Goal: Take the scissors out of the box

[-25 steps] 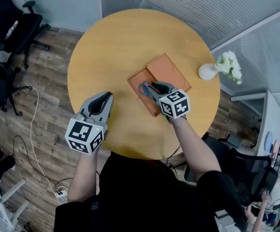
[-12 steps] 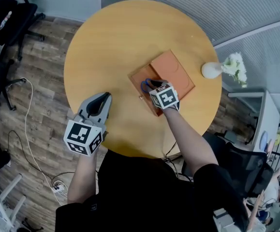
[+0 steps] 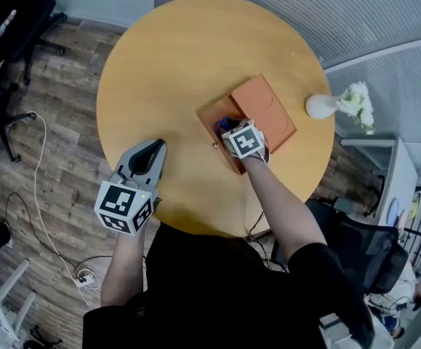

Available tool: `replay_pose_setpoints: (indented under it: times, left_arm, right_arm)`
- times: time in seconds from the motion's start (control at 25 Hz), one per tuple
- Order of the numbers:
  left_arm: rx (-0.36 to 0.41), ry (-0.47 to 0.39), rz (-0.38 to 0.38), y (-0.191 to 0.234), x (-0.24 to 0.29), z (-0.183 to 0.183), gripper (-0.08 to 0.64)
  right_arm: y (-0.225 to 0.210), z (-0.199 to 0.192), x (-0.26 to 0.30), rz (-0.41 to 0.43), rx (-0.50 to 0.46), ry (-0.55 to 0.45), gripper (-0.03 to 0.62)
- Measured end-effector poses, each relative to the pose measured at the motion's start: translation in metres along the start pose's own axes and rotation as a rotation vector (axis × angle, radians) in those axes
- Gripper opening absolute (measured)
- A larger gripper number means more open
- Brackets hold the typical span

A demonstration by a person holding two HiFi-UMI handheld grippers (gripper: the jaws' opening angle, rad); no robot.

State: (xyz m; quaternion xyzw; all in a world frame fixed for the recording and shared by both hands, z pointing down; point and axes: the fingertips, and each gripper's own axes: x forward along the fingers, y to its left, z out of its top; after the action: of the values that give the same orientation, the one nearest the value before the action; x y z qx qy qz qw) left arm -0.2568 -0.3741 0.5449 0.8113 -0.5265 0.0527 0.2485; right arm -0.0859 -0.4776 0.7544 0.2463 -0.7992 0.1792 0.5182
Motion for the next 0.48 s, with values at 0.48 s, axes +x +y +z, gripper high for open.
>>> replay_pose_setpoints:
  times: [0.48]
  left_arm:
    - [0.012, -0.021, -0.040, -0.005, -0.020, 0.010, 0.028]
  right_arm:
    - [0.012, 0.015, -0.019, -0.016, -0.005, -0.066, 0.089]
